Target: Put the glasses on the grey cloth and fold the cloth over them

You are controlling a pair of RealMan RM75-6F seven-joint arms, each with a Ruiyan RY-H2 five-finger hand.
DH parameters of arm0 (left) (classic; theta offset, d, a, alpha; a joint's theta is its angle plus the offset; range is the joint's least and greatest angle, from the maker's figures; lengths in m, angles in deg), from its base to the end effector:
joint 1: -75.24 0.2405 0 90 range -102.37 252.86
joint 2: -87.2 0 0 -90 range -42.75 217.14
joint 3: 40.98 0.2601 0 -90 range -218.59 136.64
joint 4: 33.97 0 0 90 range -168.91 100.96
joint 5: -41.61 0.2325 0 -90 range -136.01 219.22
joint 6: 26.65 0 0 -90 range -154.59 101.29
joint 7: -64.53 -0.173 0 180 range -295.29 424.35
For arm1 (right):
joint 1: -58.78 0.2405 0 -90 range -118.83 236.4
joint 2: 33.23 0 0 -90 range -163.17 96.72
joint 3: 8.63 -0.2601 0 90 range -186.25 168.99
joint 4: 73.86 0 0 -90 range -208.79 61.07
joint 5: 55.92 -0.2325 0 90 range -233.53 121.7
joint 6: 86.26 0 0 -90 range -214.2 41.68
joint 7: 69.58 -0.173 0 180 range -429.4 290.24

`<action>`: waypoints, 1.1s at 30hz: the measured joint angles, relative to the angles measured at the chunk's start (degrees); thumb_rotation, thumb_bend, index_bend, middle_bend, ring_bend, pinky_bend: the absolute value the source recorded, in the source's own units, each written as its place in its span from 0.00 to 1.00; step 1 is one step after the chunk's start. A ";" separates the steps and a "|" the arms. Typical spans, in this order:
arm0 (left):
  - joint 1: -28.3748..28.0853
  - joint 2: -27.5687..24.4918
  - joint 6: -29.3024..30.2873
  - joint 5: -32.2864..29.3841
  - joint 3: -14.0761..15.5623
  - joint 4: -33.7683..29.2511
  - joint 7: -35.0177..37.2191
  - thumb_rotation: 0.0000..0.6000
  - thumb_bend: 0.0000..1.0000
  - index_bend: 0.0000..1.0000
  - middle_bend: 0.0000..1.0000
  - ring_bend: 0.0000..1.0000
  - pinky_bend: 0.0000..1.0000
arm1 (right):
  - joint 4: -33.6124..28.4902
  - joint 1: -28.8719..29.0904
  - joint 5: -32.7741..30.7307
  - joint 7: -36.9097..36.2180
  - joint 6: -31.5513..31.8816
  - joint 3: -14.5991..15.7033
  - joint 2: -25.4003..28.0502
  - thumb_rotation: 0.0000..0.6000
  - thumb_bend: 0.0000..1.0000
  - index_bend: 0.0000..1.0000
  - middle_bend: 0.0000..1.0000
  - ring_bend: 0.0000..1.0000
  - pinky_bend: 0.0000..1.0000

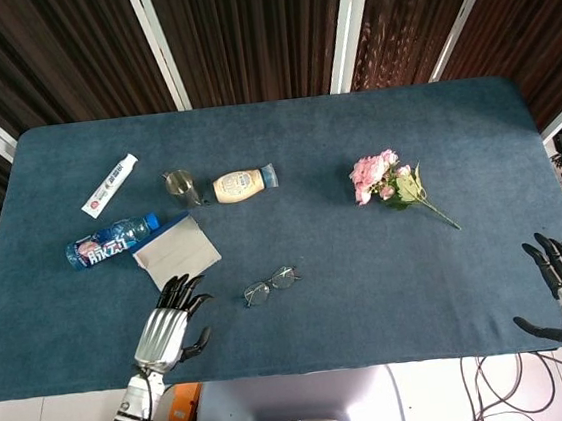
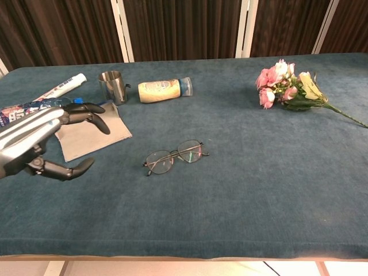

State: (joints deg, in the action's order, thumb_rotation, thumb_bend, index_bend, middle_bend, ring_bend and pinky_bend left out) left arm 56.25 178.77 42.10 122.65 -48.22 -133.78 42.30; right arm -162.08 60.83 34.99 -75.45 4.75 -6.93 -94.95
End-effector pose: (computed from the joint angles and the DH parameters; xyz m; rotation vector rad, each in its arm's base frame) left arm -0.1511 0.2584 -0.0386 -1.6806 -1.0905 -1.1271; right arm -0.3378 -0.1783 0.1593 1.4206 -0.8756 0.9202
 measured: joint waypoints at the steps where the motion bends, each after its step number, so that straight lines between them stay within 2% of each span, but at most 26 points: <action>1: -0.55 0.67 -0.57 -1.11 -0.45 0.23 -0.89 1.00 0.34 0.32 0.08 0.00 0.02 | 0.03 0.00 -0.09 -0.22 -0.10 -0.09 0.09 1.00 0.13 0.00 0.00 0.00 0.00; 10: -6.98 6.78 -6.18 -11.88 -5.35 1.36 -4.53 0.88 0.29 0.31 0.07 0.00 0.01 | 0.15 -0.35 -2.81 -3.52 -0.53 -2.03 1.26 1.00 0.13 0.00 0.00 0.00 0.00; 20: -15.02 16.55 -8.08 -20.45 -10.69 11.68 -7.49 0.87 0.31 0.29 0.07 0.00 0.02 | 0.24 -1.08 -4.24 -5.73 -1.06 -3.03 2.61 1.00 0.13 0.00 0.00 0.00 0.00; 28: -19.47 20.47 -7.85 -24.86 -12.05 16.51 -11.54 0.87 0.32 0.31 0.07 0.00 0.01 | 0.56 -1.58 -4.42 -7.62 -0.80 -3.66 3.11 1.00 0.13 0.00 0.00 0.00 0.00; 33: -21.17 21.76 -6.95 -28.23 -12.46 17.69 -15.11 0.77 0.32 0.31 0.07 0.00 0.01 | 0.68 -2.16 -4.00 -9.43 -0.02 -3.80 3.60 1.00 0.13 0.00 0.00 0.00 0.00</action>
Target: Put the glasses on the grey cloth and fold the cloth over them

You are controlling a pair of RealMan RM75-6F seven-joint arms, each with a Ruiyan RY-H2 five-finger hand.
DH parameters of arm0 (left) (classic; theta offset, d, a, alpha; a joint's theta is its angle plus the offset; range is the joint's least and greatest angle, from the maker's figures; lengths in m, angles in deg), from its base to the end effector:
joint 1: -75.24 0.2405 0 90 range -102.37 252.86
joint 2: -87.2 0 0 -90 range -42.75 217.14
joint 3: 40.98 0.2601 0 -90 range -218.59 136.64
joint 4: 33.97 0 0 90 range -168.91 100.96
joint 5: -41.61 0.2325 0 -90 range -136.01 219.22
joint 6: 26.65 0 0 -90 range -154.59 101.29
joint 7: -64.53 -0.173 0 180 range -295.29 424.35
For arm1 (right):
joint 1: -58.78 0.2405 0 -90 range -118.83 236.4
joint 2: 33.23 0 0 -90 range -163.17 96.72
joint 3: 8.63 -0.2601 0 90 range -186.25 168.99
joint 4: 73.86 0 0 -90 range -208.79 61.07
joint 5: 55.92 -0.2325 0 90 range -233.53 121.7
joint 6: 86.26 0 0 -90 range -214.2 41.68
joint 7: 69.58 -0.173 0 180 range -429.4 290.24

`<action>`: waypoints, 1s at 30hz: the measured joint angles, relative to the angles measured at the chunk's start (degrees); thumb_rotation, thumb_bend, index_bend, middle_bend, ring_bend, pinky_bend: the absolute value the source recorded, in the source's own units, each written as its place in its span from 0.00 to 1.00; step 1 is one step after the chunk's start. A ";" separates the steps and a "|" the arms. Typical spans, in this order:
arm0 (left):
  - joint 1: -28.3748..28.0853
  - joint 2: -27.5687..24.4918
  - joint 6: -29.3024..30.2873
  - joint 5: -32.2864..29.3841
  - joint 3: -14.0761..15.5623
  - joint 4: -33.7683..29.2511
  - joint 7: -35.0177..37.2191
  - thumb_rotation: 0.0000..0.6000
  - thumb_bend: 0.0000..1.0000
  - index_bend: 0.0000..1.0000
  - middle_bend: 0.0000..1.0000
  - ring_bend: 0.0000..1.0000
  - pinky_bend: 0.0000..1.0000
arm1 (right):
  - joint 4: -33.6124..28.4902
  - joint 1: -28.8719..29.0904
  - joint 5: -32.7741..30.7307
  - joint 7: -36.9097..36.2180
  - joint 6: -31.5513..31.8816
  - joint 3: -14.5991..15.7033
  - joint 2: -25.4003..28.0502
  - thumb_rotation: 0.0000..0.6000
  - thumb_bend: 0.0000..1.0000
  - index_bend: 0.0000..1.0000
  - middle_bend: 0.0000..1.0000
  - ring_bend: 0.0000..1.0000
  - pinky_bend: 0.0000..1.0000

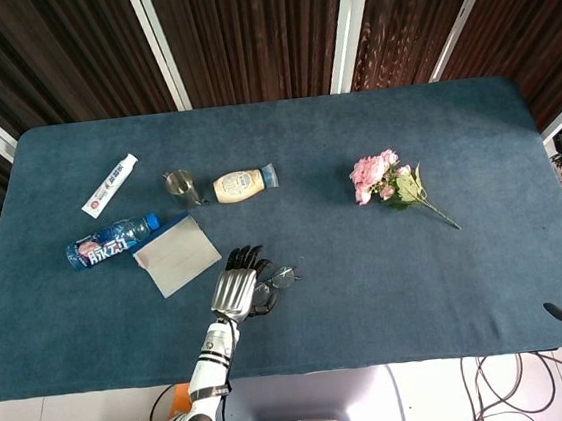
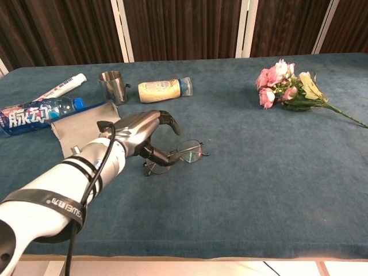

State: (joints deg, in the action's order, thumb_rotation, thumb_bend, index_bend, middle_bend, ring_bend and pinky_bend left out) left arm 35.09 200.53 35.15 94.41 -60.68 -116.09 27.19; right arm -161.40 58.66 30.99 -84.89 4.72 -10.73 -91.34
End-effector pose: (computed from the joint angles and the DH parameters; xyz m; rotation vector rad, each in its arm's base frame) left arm -0.0655 0.3366 -0.1363 -1.6998 -1.1890 -0.9793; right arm -0.3550 -0.1803 0.1992 1.2744 -0.9265 0.9750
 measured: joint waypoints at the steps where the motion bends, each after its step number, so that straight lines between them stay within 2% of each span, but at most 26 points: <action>1: -0.31 0.26 0.35 -0.60 -0.06 0.18 -0.75 0.77 0.32 0.31 0.07 0.00 0.01 | 0.00 -0.08 0.00 -0.24 0.11 -0.04 0.04 1.00 0.13 0.00 0.00 0.00 0.00; 13: -3.42 0.93 0.49 -6.98 0.27 0.82 -5.00 0.76 0.32 0.32 0.07 0.00 0.01 | 0.24 -0.83 0.74 -2.30 0.73 -0.30 0.55 1.00 0.13 0.00 0.00 0.00 0.00; 30: -3.98 -4.61 0.13 -10.33 5.59 -7.50 -7.16 0.76 0.33 0.42 0.11 0.00 0.01 | 0.10 -1.13 0.69 -2.47 0.49 -0.73 0.62 1.00 0.13 0.00 0.00 0.00 0.00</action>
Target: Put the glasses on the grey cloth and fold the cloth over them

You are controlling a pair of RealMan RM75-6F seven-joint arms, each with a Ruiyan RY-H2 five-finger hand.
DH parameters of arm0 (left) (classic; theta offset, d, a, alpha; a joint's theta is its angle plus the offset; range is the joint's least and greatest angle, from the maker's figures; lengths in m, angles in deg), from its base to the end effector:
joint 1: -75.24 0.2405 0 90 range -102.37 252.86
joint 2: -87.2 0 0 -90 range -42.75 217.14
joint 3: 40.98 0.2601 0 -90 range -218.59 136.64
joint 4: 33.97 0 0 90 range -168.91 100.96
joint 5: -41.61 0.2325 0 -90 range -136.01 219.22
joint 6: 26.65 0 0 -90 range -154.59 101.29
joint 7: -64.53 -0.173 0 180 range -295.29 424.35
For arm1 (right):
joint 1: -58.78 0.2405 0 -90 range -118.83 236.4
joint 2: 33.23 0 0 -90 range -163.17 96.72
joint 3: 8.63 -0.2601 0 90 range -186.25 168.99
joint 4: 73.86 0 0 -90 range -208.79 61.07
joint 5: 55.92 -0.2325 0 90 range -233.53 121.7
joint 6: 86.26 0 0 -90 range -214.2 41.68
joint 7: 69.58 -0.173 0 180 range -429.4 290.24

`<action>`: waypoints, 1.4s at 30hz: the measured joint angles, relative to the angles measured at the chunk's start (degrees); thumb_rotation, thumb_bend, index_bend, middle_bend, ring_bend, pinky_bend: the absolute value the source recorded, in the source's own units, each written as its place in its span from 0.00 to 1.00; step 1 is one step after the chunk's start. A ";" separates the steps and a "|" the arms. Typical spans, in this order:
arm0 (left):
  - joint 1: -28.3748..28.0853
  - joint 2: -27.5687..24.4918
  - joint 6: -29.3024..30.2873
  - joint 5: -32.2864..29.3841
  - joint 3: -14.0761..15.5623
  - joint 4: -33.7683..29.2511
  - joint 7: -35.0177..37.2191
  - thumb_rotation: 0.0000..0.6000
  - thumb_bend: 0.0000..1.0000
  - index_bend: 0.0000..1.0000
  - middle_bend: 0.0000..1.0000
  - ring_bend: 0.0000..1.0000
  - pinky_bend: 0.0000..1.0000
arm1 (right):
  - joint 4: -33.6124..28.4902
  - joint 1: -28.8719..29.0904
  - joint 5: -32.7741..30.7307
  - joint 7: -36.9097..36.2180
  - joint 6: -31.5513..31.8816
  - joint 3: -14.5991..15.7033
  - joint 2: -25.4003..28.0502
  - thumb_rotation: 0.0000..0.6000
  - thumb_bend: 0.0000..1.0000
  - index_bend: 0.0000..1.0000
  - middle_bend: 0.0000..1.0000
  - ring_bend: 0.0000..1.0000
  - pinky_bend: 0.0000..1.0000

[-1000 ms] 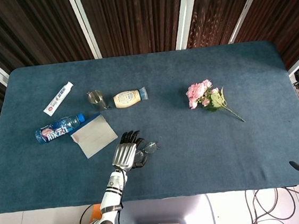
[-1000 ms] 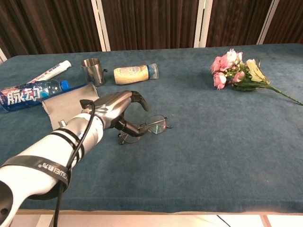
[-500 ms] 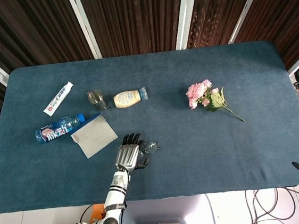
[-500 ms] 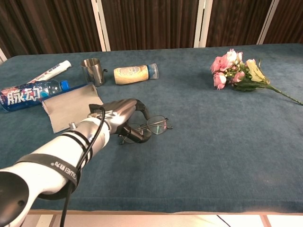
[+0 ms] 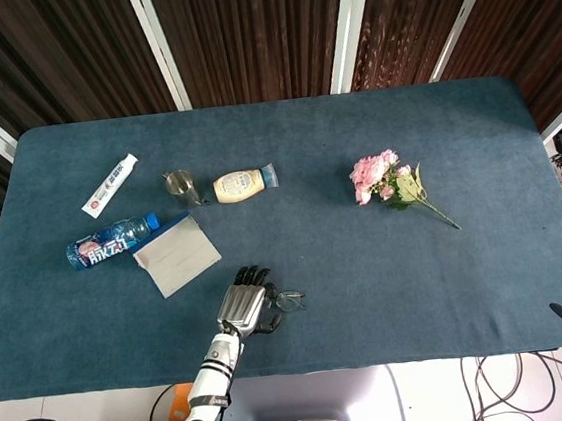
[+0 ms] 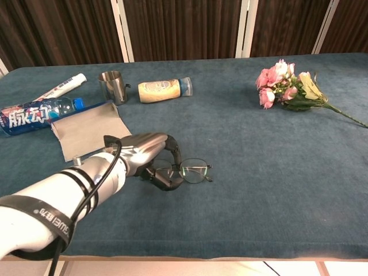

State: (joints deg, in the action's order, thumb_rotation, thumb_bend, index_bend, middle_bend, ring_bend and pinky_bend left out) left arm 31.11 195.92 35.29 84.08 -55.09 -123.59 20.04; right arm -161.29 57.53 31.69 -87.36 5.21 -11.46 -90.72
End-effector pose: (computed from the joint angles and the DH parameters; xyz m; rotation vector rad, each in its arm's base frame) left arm -0.0679 0.3115 -0.1436 -1.8641 -1.1789 -0.8086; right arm -0.3555 -0.1761 0.2052 1.2566 -0.9392 1.0041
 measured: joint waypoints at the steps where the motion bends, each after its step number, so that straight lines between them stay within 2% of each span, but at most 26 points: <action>1: -0.03 -0.26 0.16 0.15 0.23 -0.17 0.03 0.76 0.33 0.42 0.11 0.00 0.01 | -0.03 0.01 0.05 0.12 -0.04 0.01 -0.01 1.00 0.13 0.00 0.00 0.00 0.00; 7: -0.46 -0.61 0.18 1.53 0.78 1.48 1.58 0.77 0.34 0.44 0.12 0.02 0.01 | -0.21 0.01 0.40 0.35 -0.29 0.13 0.07 1.00 0.13 0.00 0.00 0.00 0.00; 17: -0.87 0.84 1.41 4.36 1.31 5.09 4.03 0.88 0.36 0.52 0.15 0.04 0.02 | -0.21 -0.03 0.42 0.18 -0.51 0.08 0.25 1.00 0.13 0.00 0.00 0.00 0.00; 29: -1.44 1.72 0.58 3.47 1.16 5.66 4.94 0.88 0.37 0.53 0.15 0.04 0.02 | -0.05 -0.33 0.37 -0.54 -0.24 -0.07 0.52 1.00 0.13 0.00 0.00 0.00 0.00; 42: -1.81 3.06 0.75 3.09 0.34 6.95 6.41 1.00 0.45 0.59 0.18 0.06 0.02 | -0.01 -0.39 0.61 -0.44 -0.32 0.01 0.66 1.00 0.13 0.00 0.00 0.00 0.00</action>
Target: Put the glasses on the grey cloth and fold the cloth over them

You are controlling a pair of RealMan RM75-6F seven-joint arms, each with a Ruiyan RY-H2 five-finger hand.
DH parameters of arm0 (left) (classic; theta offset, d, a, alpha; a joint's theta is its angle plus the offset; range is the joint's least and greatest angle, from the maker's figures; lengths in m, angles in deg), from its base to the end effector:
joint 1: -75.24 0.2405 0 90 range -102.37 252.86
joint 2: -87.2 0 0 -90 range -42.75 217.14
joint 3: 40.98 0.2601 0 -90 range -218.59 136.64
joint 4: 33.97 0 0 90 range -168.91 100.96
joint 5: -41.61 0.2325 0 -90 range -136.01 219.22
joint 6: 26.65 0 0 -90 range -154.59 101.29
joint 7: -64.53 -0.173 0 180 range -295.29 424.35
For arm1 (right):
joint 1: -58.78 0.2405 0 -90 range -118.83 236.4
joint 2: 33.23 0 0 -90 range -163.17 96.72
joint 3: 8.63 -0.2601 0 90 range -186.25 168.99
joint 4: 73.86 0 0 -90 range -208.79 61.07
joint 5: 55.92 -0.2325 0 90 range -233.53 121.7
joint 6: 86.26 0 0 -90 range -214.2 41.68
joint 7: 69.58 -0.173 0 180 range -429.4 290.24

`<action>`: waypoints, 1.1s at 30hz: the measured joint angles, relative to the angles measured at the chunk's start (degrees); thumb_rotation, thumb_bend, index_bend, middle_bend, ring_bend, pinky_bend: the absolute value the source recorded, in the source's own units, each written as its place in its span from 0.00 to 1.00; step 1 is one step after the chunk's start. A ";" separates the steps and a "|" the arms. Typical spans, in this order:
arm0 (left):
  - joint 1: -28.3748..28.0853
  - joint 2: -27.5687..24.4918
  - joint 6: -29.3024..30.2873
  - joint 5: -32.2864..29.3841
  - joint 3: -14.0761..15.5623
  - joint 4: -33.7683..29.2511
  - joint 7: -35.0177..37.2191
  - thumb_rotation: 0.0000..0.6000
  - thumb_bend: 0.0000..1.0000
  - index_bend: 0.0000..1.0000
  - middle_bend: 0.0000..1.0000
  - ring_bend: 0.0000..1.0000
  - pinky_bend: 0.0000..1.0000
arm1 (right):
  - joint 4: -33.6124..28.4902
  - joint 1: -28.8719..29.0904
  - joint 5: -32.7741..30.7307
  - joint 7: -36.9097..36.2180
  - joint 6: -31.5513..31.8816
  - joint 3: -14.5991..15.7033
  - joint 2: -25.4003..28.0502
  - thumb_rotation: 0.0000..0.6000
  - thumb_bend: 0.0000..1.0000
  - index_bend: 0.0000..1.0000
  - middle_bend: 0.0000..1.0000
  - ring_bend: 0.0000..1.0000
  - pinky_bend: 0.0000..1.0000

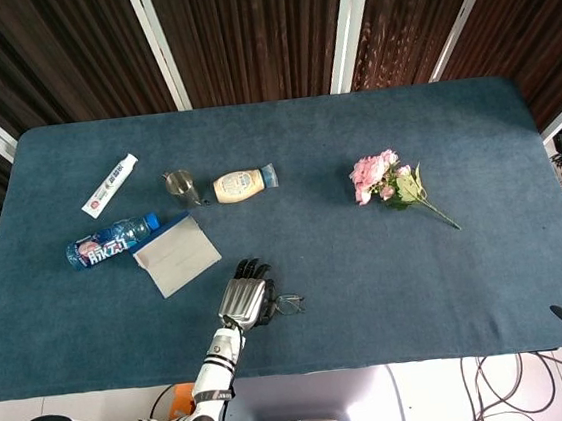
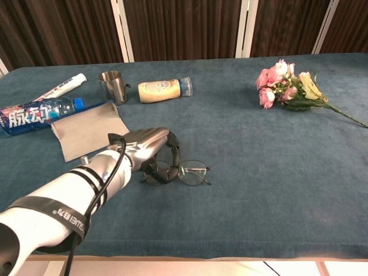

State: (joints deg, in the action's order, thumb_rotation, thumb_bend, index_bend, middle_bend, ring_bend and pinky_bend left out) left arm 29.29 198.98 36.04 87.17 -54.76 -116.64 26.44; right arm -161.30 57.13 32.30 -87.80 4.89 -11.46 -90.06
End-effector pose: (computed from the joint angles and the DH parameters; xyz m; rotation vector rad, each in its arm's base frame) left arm -0.0680 0.3249 -0.1527 -1.8110 -1.1727 -0.8734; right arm -0.3562 -0.1738 0.2074 1.2666 -0.9434 0.9968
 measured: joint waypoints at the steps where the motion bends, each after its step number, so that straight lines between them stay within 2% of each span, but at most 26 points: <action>1: 0.00 0.01 0.01 -0.01 -0.01 0.01 0.00 1.00 0.46 0.60 0.18 0.06 0.02 | 0.00 0.00 -0.01 0.00 0.00 0.00 0.00 1.00 0.13 0.00 0.00 0.00 0.00; 19: 1.89 -0.68 2.38 4.68 -1.29 2.19 6.32 1.00 0.48 0.67 0.20 0.08 0.02 | -0.16 0.10 0.13 0.91 -0.42 0.10 -0.11 1.00 0.13 0.00 0.00 0.00 0.00; 27: 3.19 -4.28 4.70 6.21 -3.86 2.73 8.66 1.00 0.46 0.67 0.20 0.08 0.02 | -0.32 0.20 0.18 1.80 -0.63 0.13 -0.35 1.00 0.13 0.00 0.00 0.00 0.00; 33: 3.22 -4.99 5.76 6.12 -5.87 8.30 9.06 1.00 0.45 0.67 0.19 0.08 0.02 | -0.35 0.29 0.01 2.33 -0.64 -0.04 -0.65 1.00 0.13 0.00 0.00 0.00 0.00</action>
State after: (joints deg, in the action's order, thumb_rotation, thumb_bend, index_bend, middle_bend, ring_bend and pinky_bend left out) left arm 32.51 193.99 41.80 93.30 -60.63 -108.35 35.50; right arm -161.65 57.42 32.31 -85.47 4.25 -11.50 -90.72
